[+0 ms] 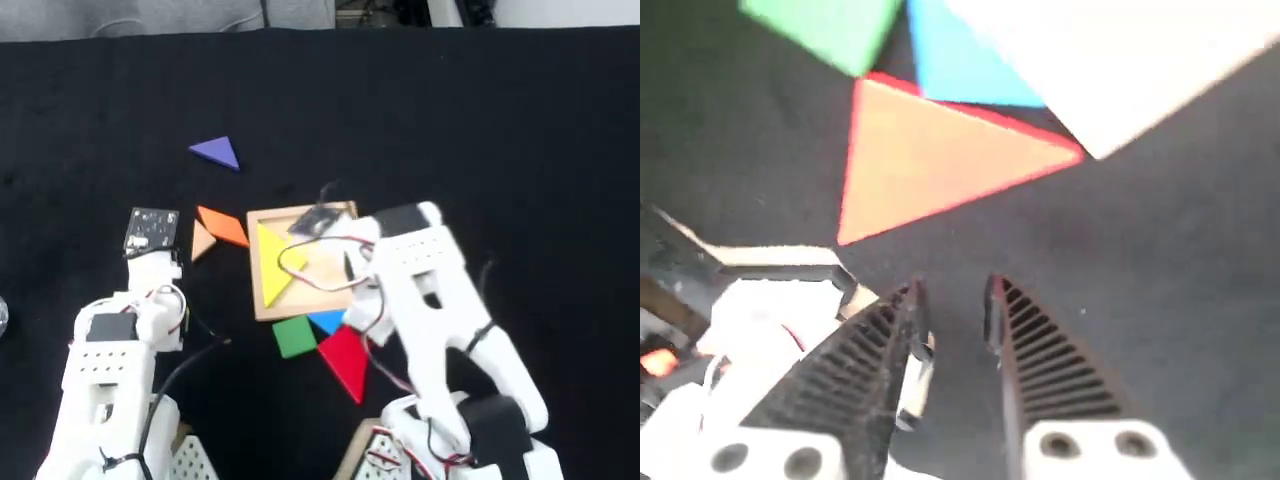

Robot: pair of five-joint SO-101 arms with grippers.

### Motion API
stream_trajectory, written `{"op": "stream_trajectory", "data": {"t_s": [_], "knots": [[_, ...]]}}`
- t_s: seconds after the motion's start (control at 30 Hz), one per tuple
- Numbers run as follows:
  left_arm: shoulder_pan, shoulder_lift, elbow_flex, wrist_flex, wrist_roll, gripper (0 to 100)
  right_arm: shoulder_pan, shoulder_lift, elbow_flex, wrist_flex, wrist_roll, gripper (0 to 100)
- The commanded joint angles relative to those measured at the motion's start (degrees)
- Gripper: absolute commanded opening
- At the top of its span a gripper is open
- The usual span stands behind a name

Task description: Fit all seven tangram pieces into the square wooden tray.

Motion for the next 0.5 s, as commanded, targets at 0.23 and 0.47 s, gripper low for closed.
{"op": "stream_trajectory", "data": {"t_s": [0.23, 0.47], "knots": [[-1.6, -0.7, -0.6, -1.0, -0.3, 7, -16.8, -5.2, 6.1, -9.6, 14.4, 1.4], [-13.5, -0.7, -0.7, -5.6, 4.2, 7, -20.4, -5.1, 14.0, -19.9, 11.8, 1.1]]}}
